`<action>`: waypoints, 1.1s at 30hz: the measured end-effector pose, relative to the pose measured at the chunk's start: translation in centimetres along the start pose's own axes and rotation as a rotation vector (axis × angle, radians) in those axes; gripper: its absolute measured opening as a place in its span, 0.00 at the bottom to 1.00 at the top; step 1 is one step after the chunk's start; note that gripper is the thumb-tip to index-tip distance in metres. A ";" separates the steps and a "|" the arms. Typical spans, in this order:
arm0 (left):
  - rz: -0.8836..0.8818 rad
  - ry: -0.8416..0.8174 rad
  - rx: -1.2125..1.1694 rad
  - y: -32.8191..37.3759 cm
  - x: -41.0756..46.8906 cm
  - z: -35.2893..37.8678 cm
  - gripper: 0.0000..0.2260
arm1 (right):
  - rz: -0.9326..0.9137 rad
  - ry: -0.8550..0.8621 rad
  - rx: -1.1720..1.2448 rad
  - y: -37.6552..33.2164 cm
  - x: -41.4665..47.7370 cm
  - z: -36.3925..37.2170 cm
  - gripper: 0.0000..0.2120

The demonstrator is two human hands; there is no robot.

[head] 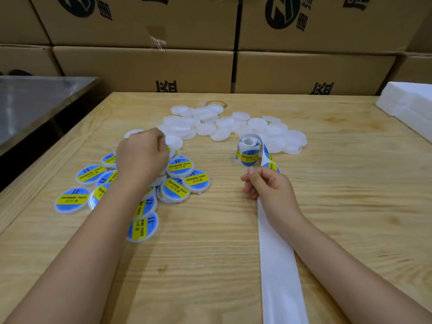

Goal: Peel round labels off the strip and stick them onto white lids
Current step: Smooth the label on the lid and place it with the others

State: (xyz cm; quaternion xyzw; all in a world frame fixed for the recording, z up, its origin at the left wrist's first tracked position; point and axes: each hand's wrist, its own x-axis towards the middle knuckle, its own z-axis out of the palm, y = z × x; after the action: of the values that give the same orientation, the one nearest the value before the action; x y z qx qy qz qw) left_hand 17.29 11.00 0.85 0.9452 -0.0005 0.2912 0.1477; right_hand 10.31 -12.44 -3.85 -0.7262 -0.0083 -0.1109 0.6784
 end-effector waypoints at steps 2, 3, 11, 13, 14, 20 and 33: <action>0.026 -0.061 0.014 1.5 1.2 0.7 0.12 | -0.002 -0.005 -0.007 0.0 0.1 0.0 0.13; 0.029 -0.103 0.036 2.2 1.9 1.1 0.14 | -0.003 -0.007 -0.008 0.0 0.1 0.0 0.13; 0.051 -0.549 0.239 4.8 5.4 6.7 0.26 | 0.000 -0.025 -0.021 0.3 0.1 -0.1 0.13; 0.052 -0.594 0.238 5.0 5.7 8.0 0.28 | -0.001 -0.032 -0.026 0.4 0.1 -0.1 0.13; 0.092 -0.607 0.253 5.2 5.8 8.4 0.28 | -0.001 -0.033 -0.030 0.5 0.1 -0.1 0.13; 0.309 -0.619 0.352 8.0 5.3 10.0 0.25 | -0.008 -0.030 -0.043 0.5 0.1 -0.1 0.13; 0.372 -0.563 0.075 9.8 -0.6 5.9 0.15 | 0.007 0.071 -0.018 0.0 0.3 -0.2 0.12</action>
State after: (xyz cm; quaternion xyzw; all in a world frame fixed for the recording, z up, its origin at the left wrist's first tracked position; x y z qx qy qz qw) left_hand 19.17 -0.02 -1.39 0.9770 -0.2030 0.0403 0.0512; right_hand 10.61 -12.66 -3.81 -0.7281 0.0192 -0.1343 0.6719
